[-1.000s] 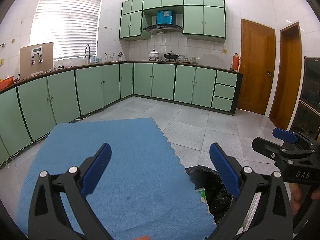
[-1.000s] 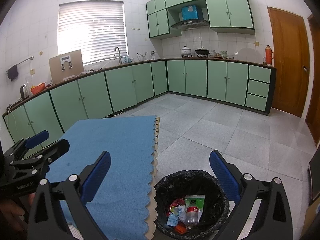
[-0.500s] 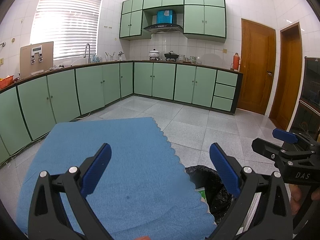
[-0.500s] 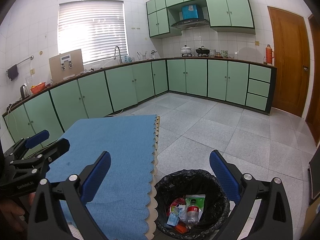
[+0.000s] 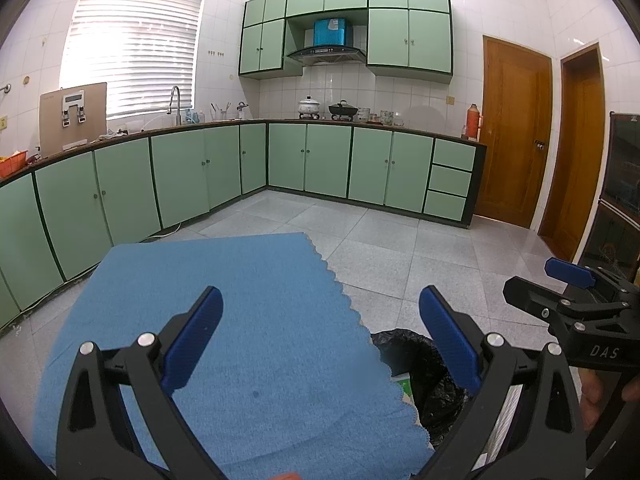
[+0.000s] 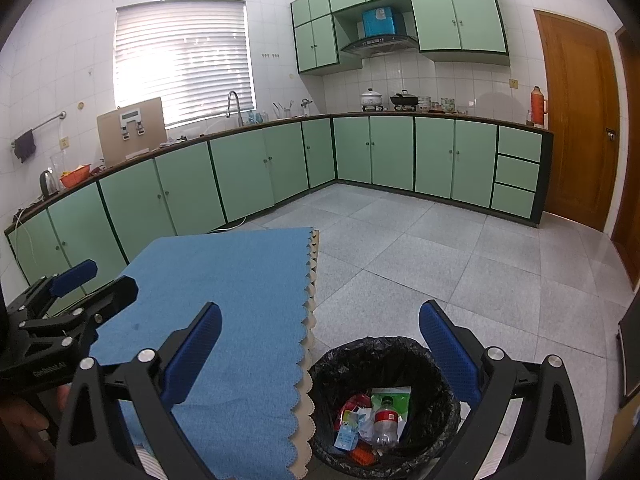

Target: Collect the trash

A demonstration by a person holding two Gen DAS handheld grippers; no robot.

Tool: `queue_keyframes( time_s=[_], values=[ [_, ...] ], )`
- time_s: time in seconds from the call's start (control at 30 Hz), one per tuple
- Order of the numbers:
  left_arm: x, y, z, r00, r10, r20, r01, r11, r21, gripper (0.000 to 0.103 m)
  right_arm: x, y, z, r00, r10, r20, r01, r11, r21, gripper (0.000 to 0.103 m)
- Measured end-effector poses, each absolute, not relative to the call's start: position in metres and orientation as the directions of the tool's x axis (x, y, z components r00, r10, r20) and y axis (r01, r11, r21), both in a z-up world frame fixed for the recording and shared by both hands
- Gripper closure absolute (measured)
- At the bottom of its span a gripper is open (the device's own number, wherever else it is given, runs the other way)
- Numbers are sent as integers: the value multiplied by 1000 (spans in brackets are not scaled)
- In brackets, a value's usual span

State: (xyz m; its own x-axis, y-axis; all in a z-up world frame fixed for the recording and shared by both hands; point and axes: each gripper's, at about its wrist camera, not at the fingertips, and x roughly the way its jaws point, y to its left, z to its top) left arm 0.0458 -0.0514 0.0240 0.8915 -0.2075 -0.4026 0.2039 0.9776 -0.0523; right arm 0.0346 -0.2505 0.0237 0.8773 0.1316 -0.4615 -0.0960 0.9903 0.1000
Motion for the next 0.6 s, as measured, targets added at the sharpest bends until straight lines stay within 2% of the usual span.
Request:
queue_keyframes(
  time_s=[0.6],
  values=[
    [50, -52, 21, 885, -206, -418, 202, 978, -54, 8, 36, -252, 15, 872, 129, -473, -91, 991, 101, 6]
  ],
)
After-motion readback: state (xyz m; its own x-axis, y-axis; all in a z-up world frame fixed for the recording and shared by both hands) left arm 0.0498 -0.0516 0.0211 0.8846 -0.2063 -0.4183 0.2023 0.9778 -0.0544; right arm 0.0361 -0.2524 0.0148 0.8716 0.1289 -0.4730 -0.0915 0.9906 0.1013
